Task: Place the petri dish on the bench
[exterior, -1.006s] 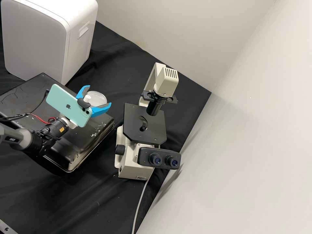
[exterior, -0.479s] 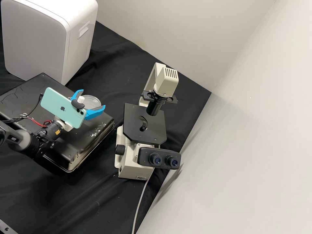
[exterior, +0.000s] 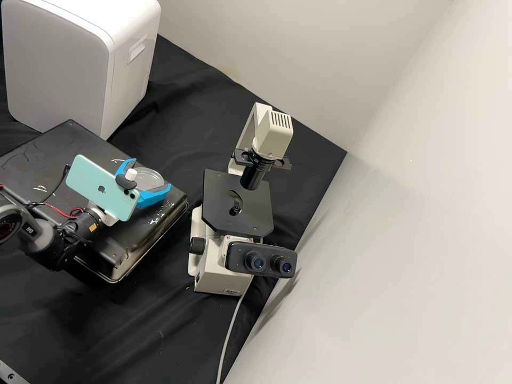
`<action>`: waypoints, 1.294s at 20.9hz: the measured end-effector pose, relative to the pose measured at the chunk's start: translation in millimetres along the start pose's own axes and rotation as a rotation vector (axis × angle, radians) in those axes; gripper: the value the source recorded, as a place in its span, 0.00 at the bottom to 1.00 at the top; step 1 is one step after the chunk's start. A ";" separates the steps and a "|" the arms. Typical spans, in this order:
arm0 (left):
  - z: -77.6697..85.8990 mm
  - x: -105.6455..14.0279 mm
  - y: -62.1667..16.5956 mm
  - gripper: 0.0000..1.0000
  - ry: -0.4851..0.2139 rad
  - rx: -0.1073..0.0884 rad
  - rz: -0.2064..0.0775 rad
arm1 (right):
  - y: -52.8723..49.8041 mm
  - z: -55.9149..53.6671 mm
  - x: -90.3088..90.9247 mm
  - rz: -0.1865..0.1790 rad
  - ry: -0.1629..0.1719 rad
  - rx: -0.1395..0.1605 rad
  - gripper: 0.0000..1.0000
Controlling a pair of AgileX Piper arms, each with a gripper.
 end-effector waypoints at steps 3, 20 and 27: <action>0.0 0.1 -0.3 1.00 0.000 0.000 -0.002 | 0.4 -0.5 0.0 0.005 0.006 0.000 0.00; 1.6 0.2 0.4 1.00 -0.002 -0.029 0.012 | -3.5 3.9 1.3 -0.004 -0.004 0.002 1.00; -6.4 -1.7 15.4 1.00 -0.039 -0.144 0.130 | -3.5 3.8 1.4 0.007 -0.013 -0.029 1.00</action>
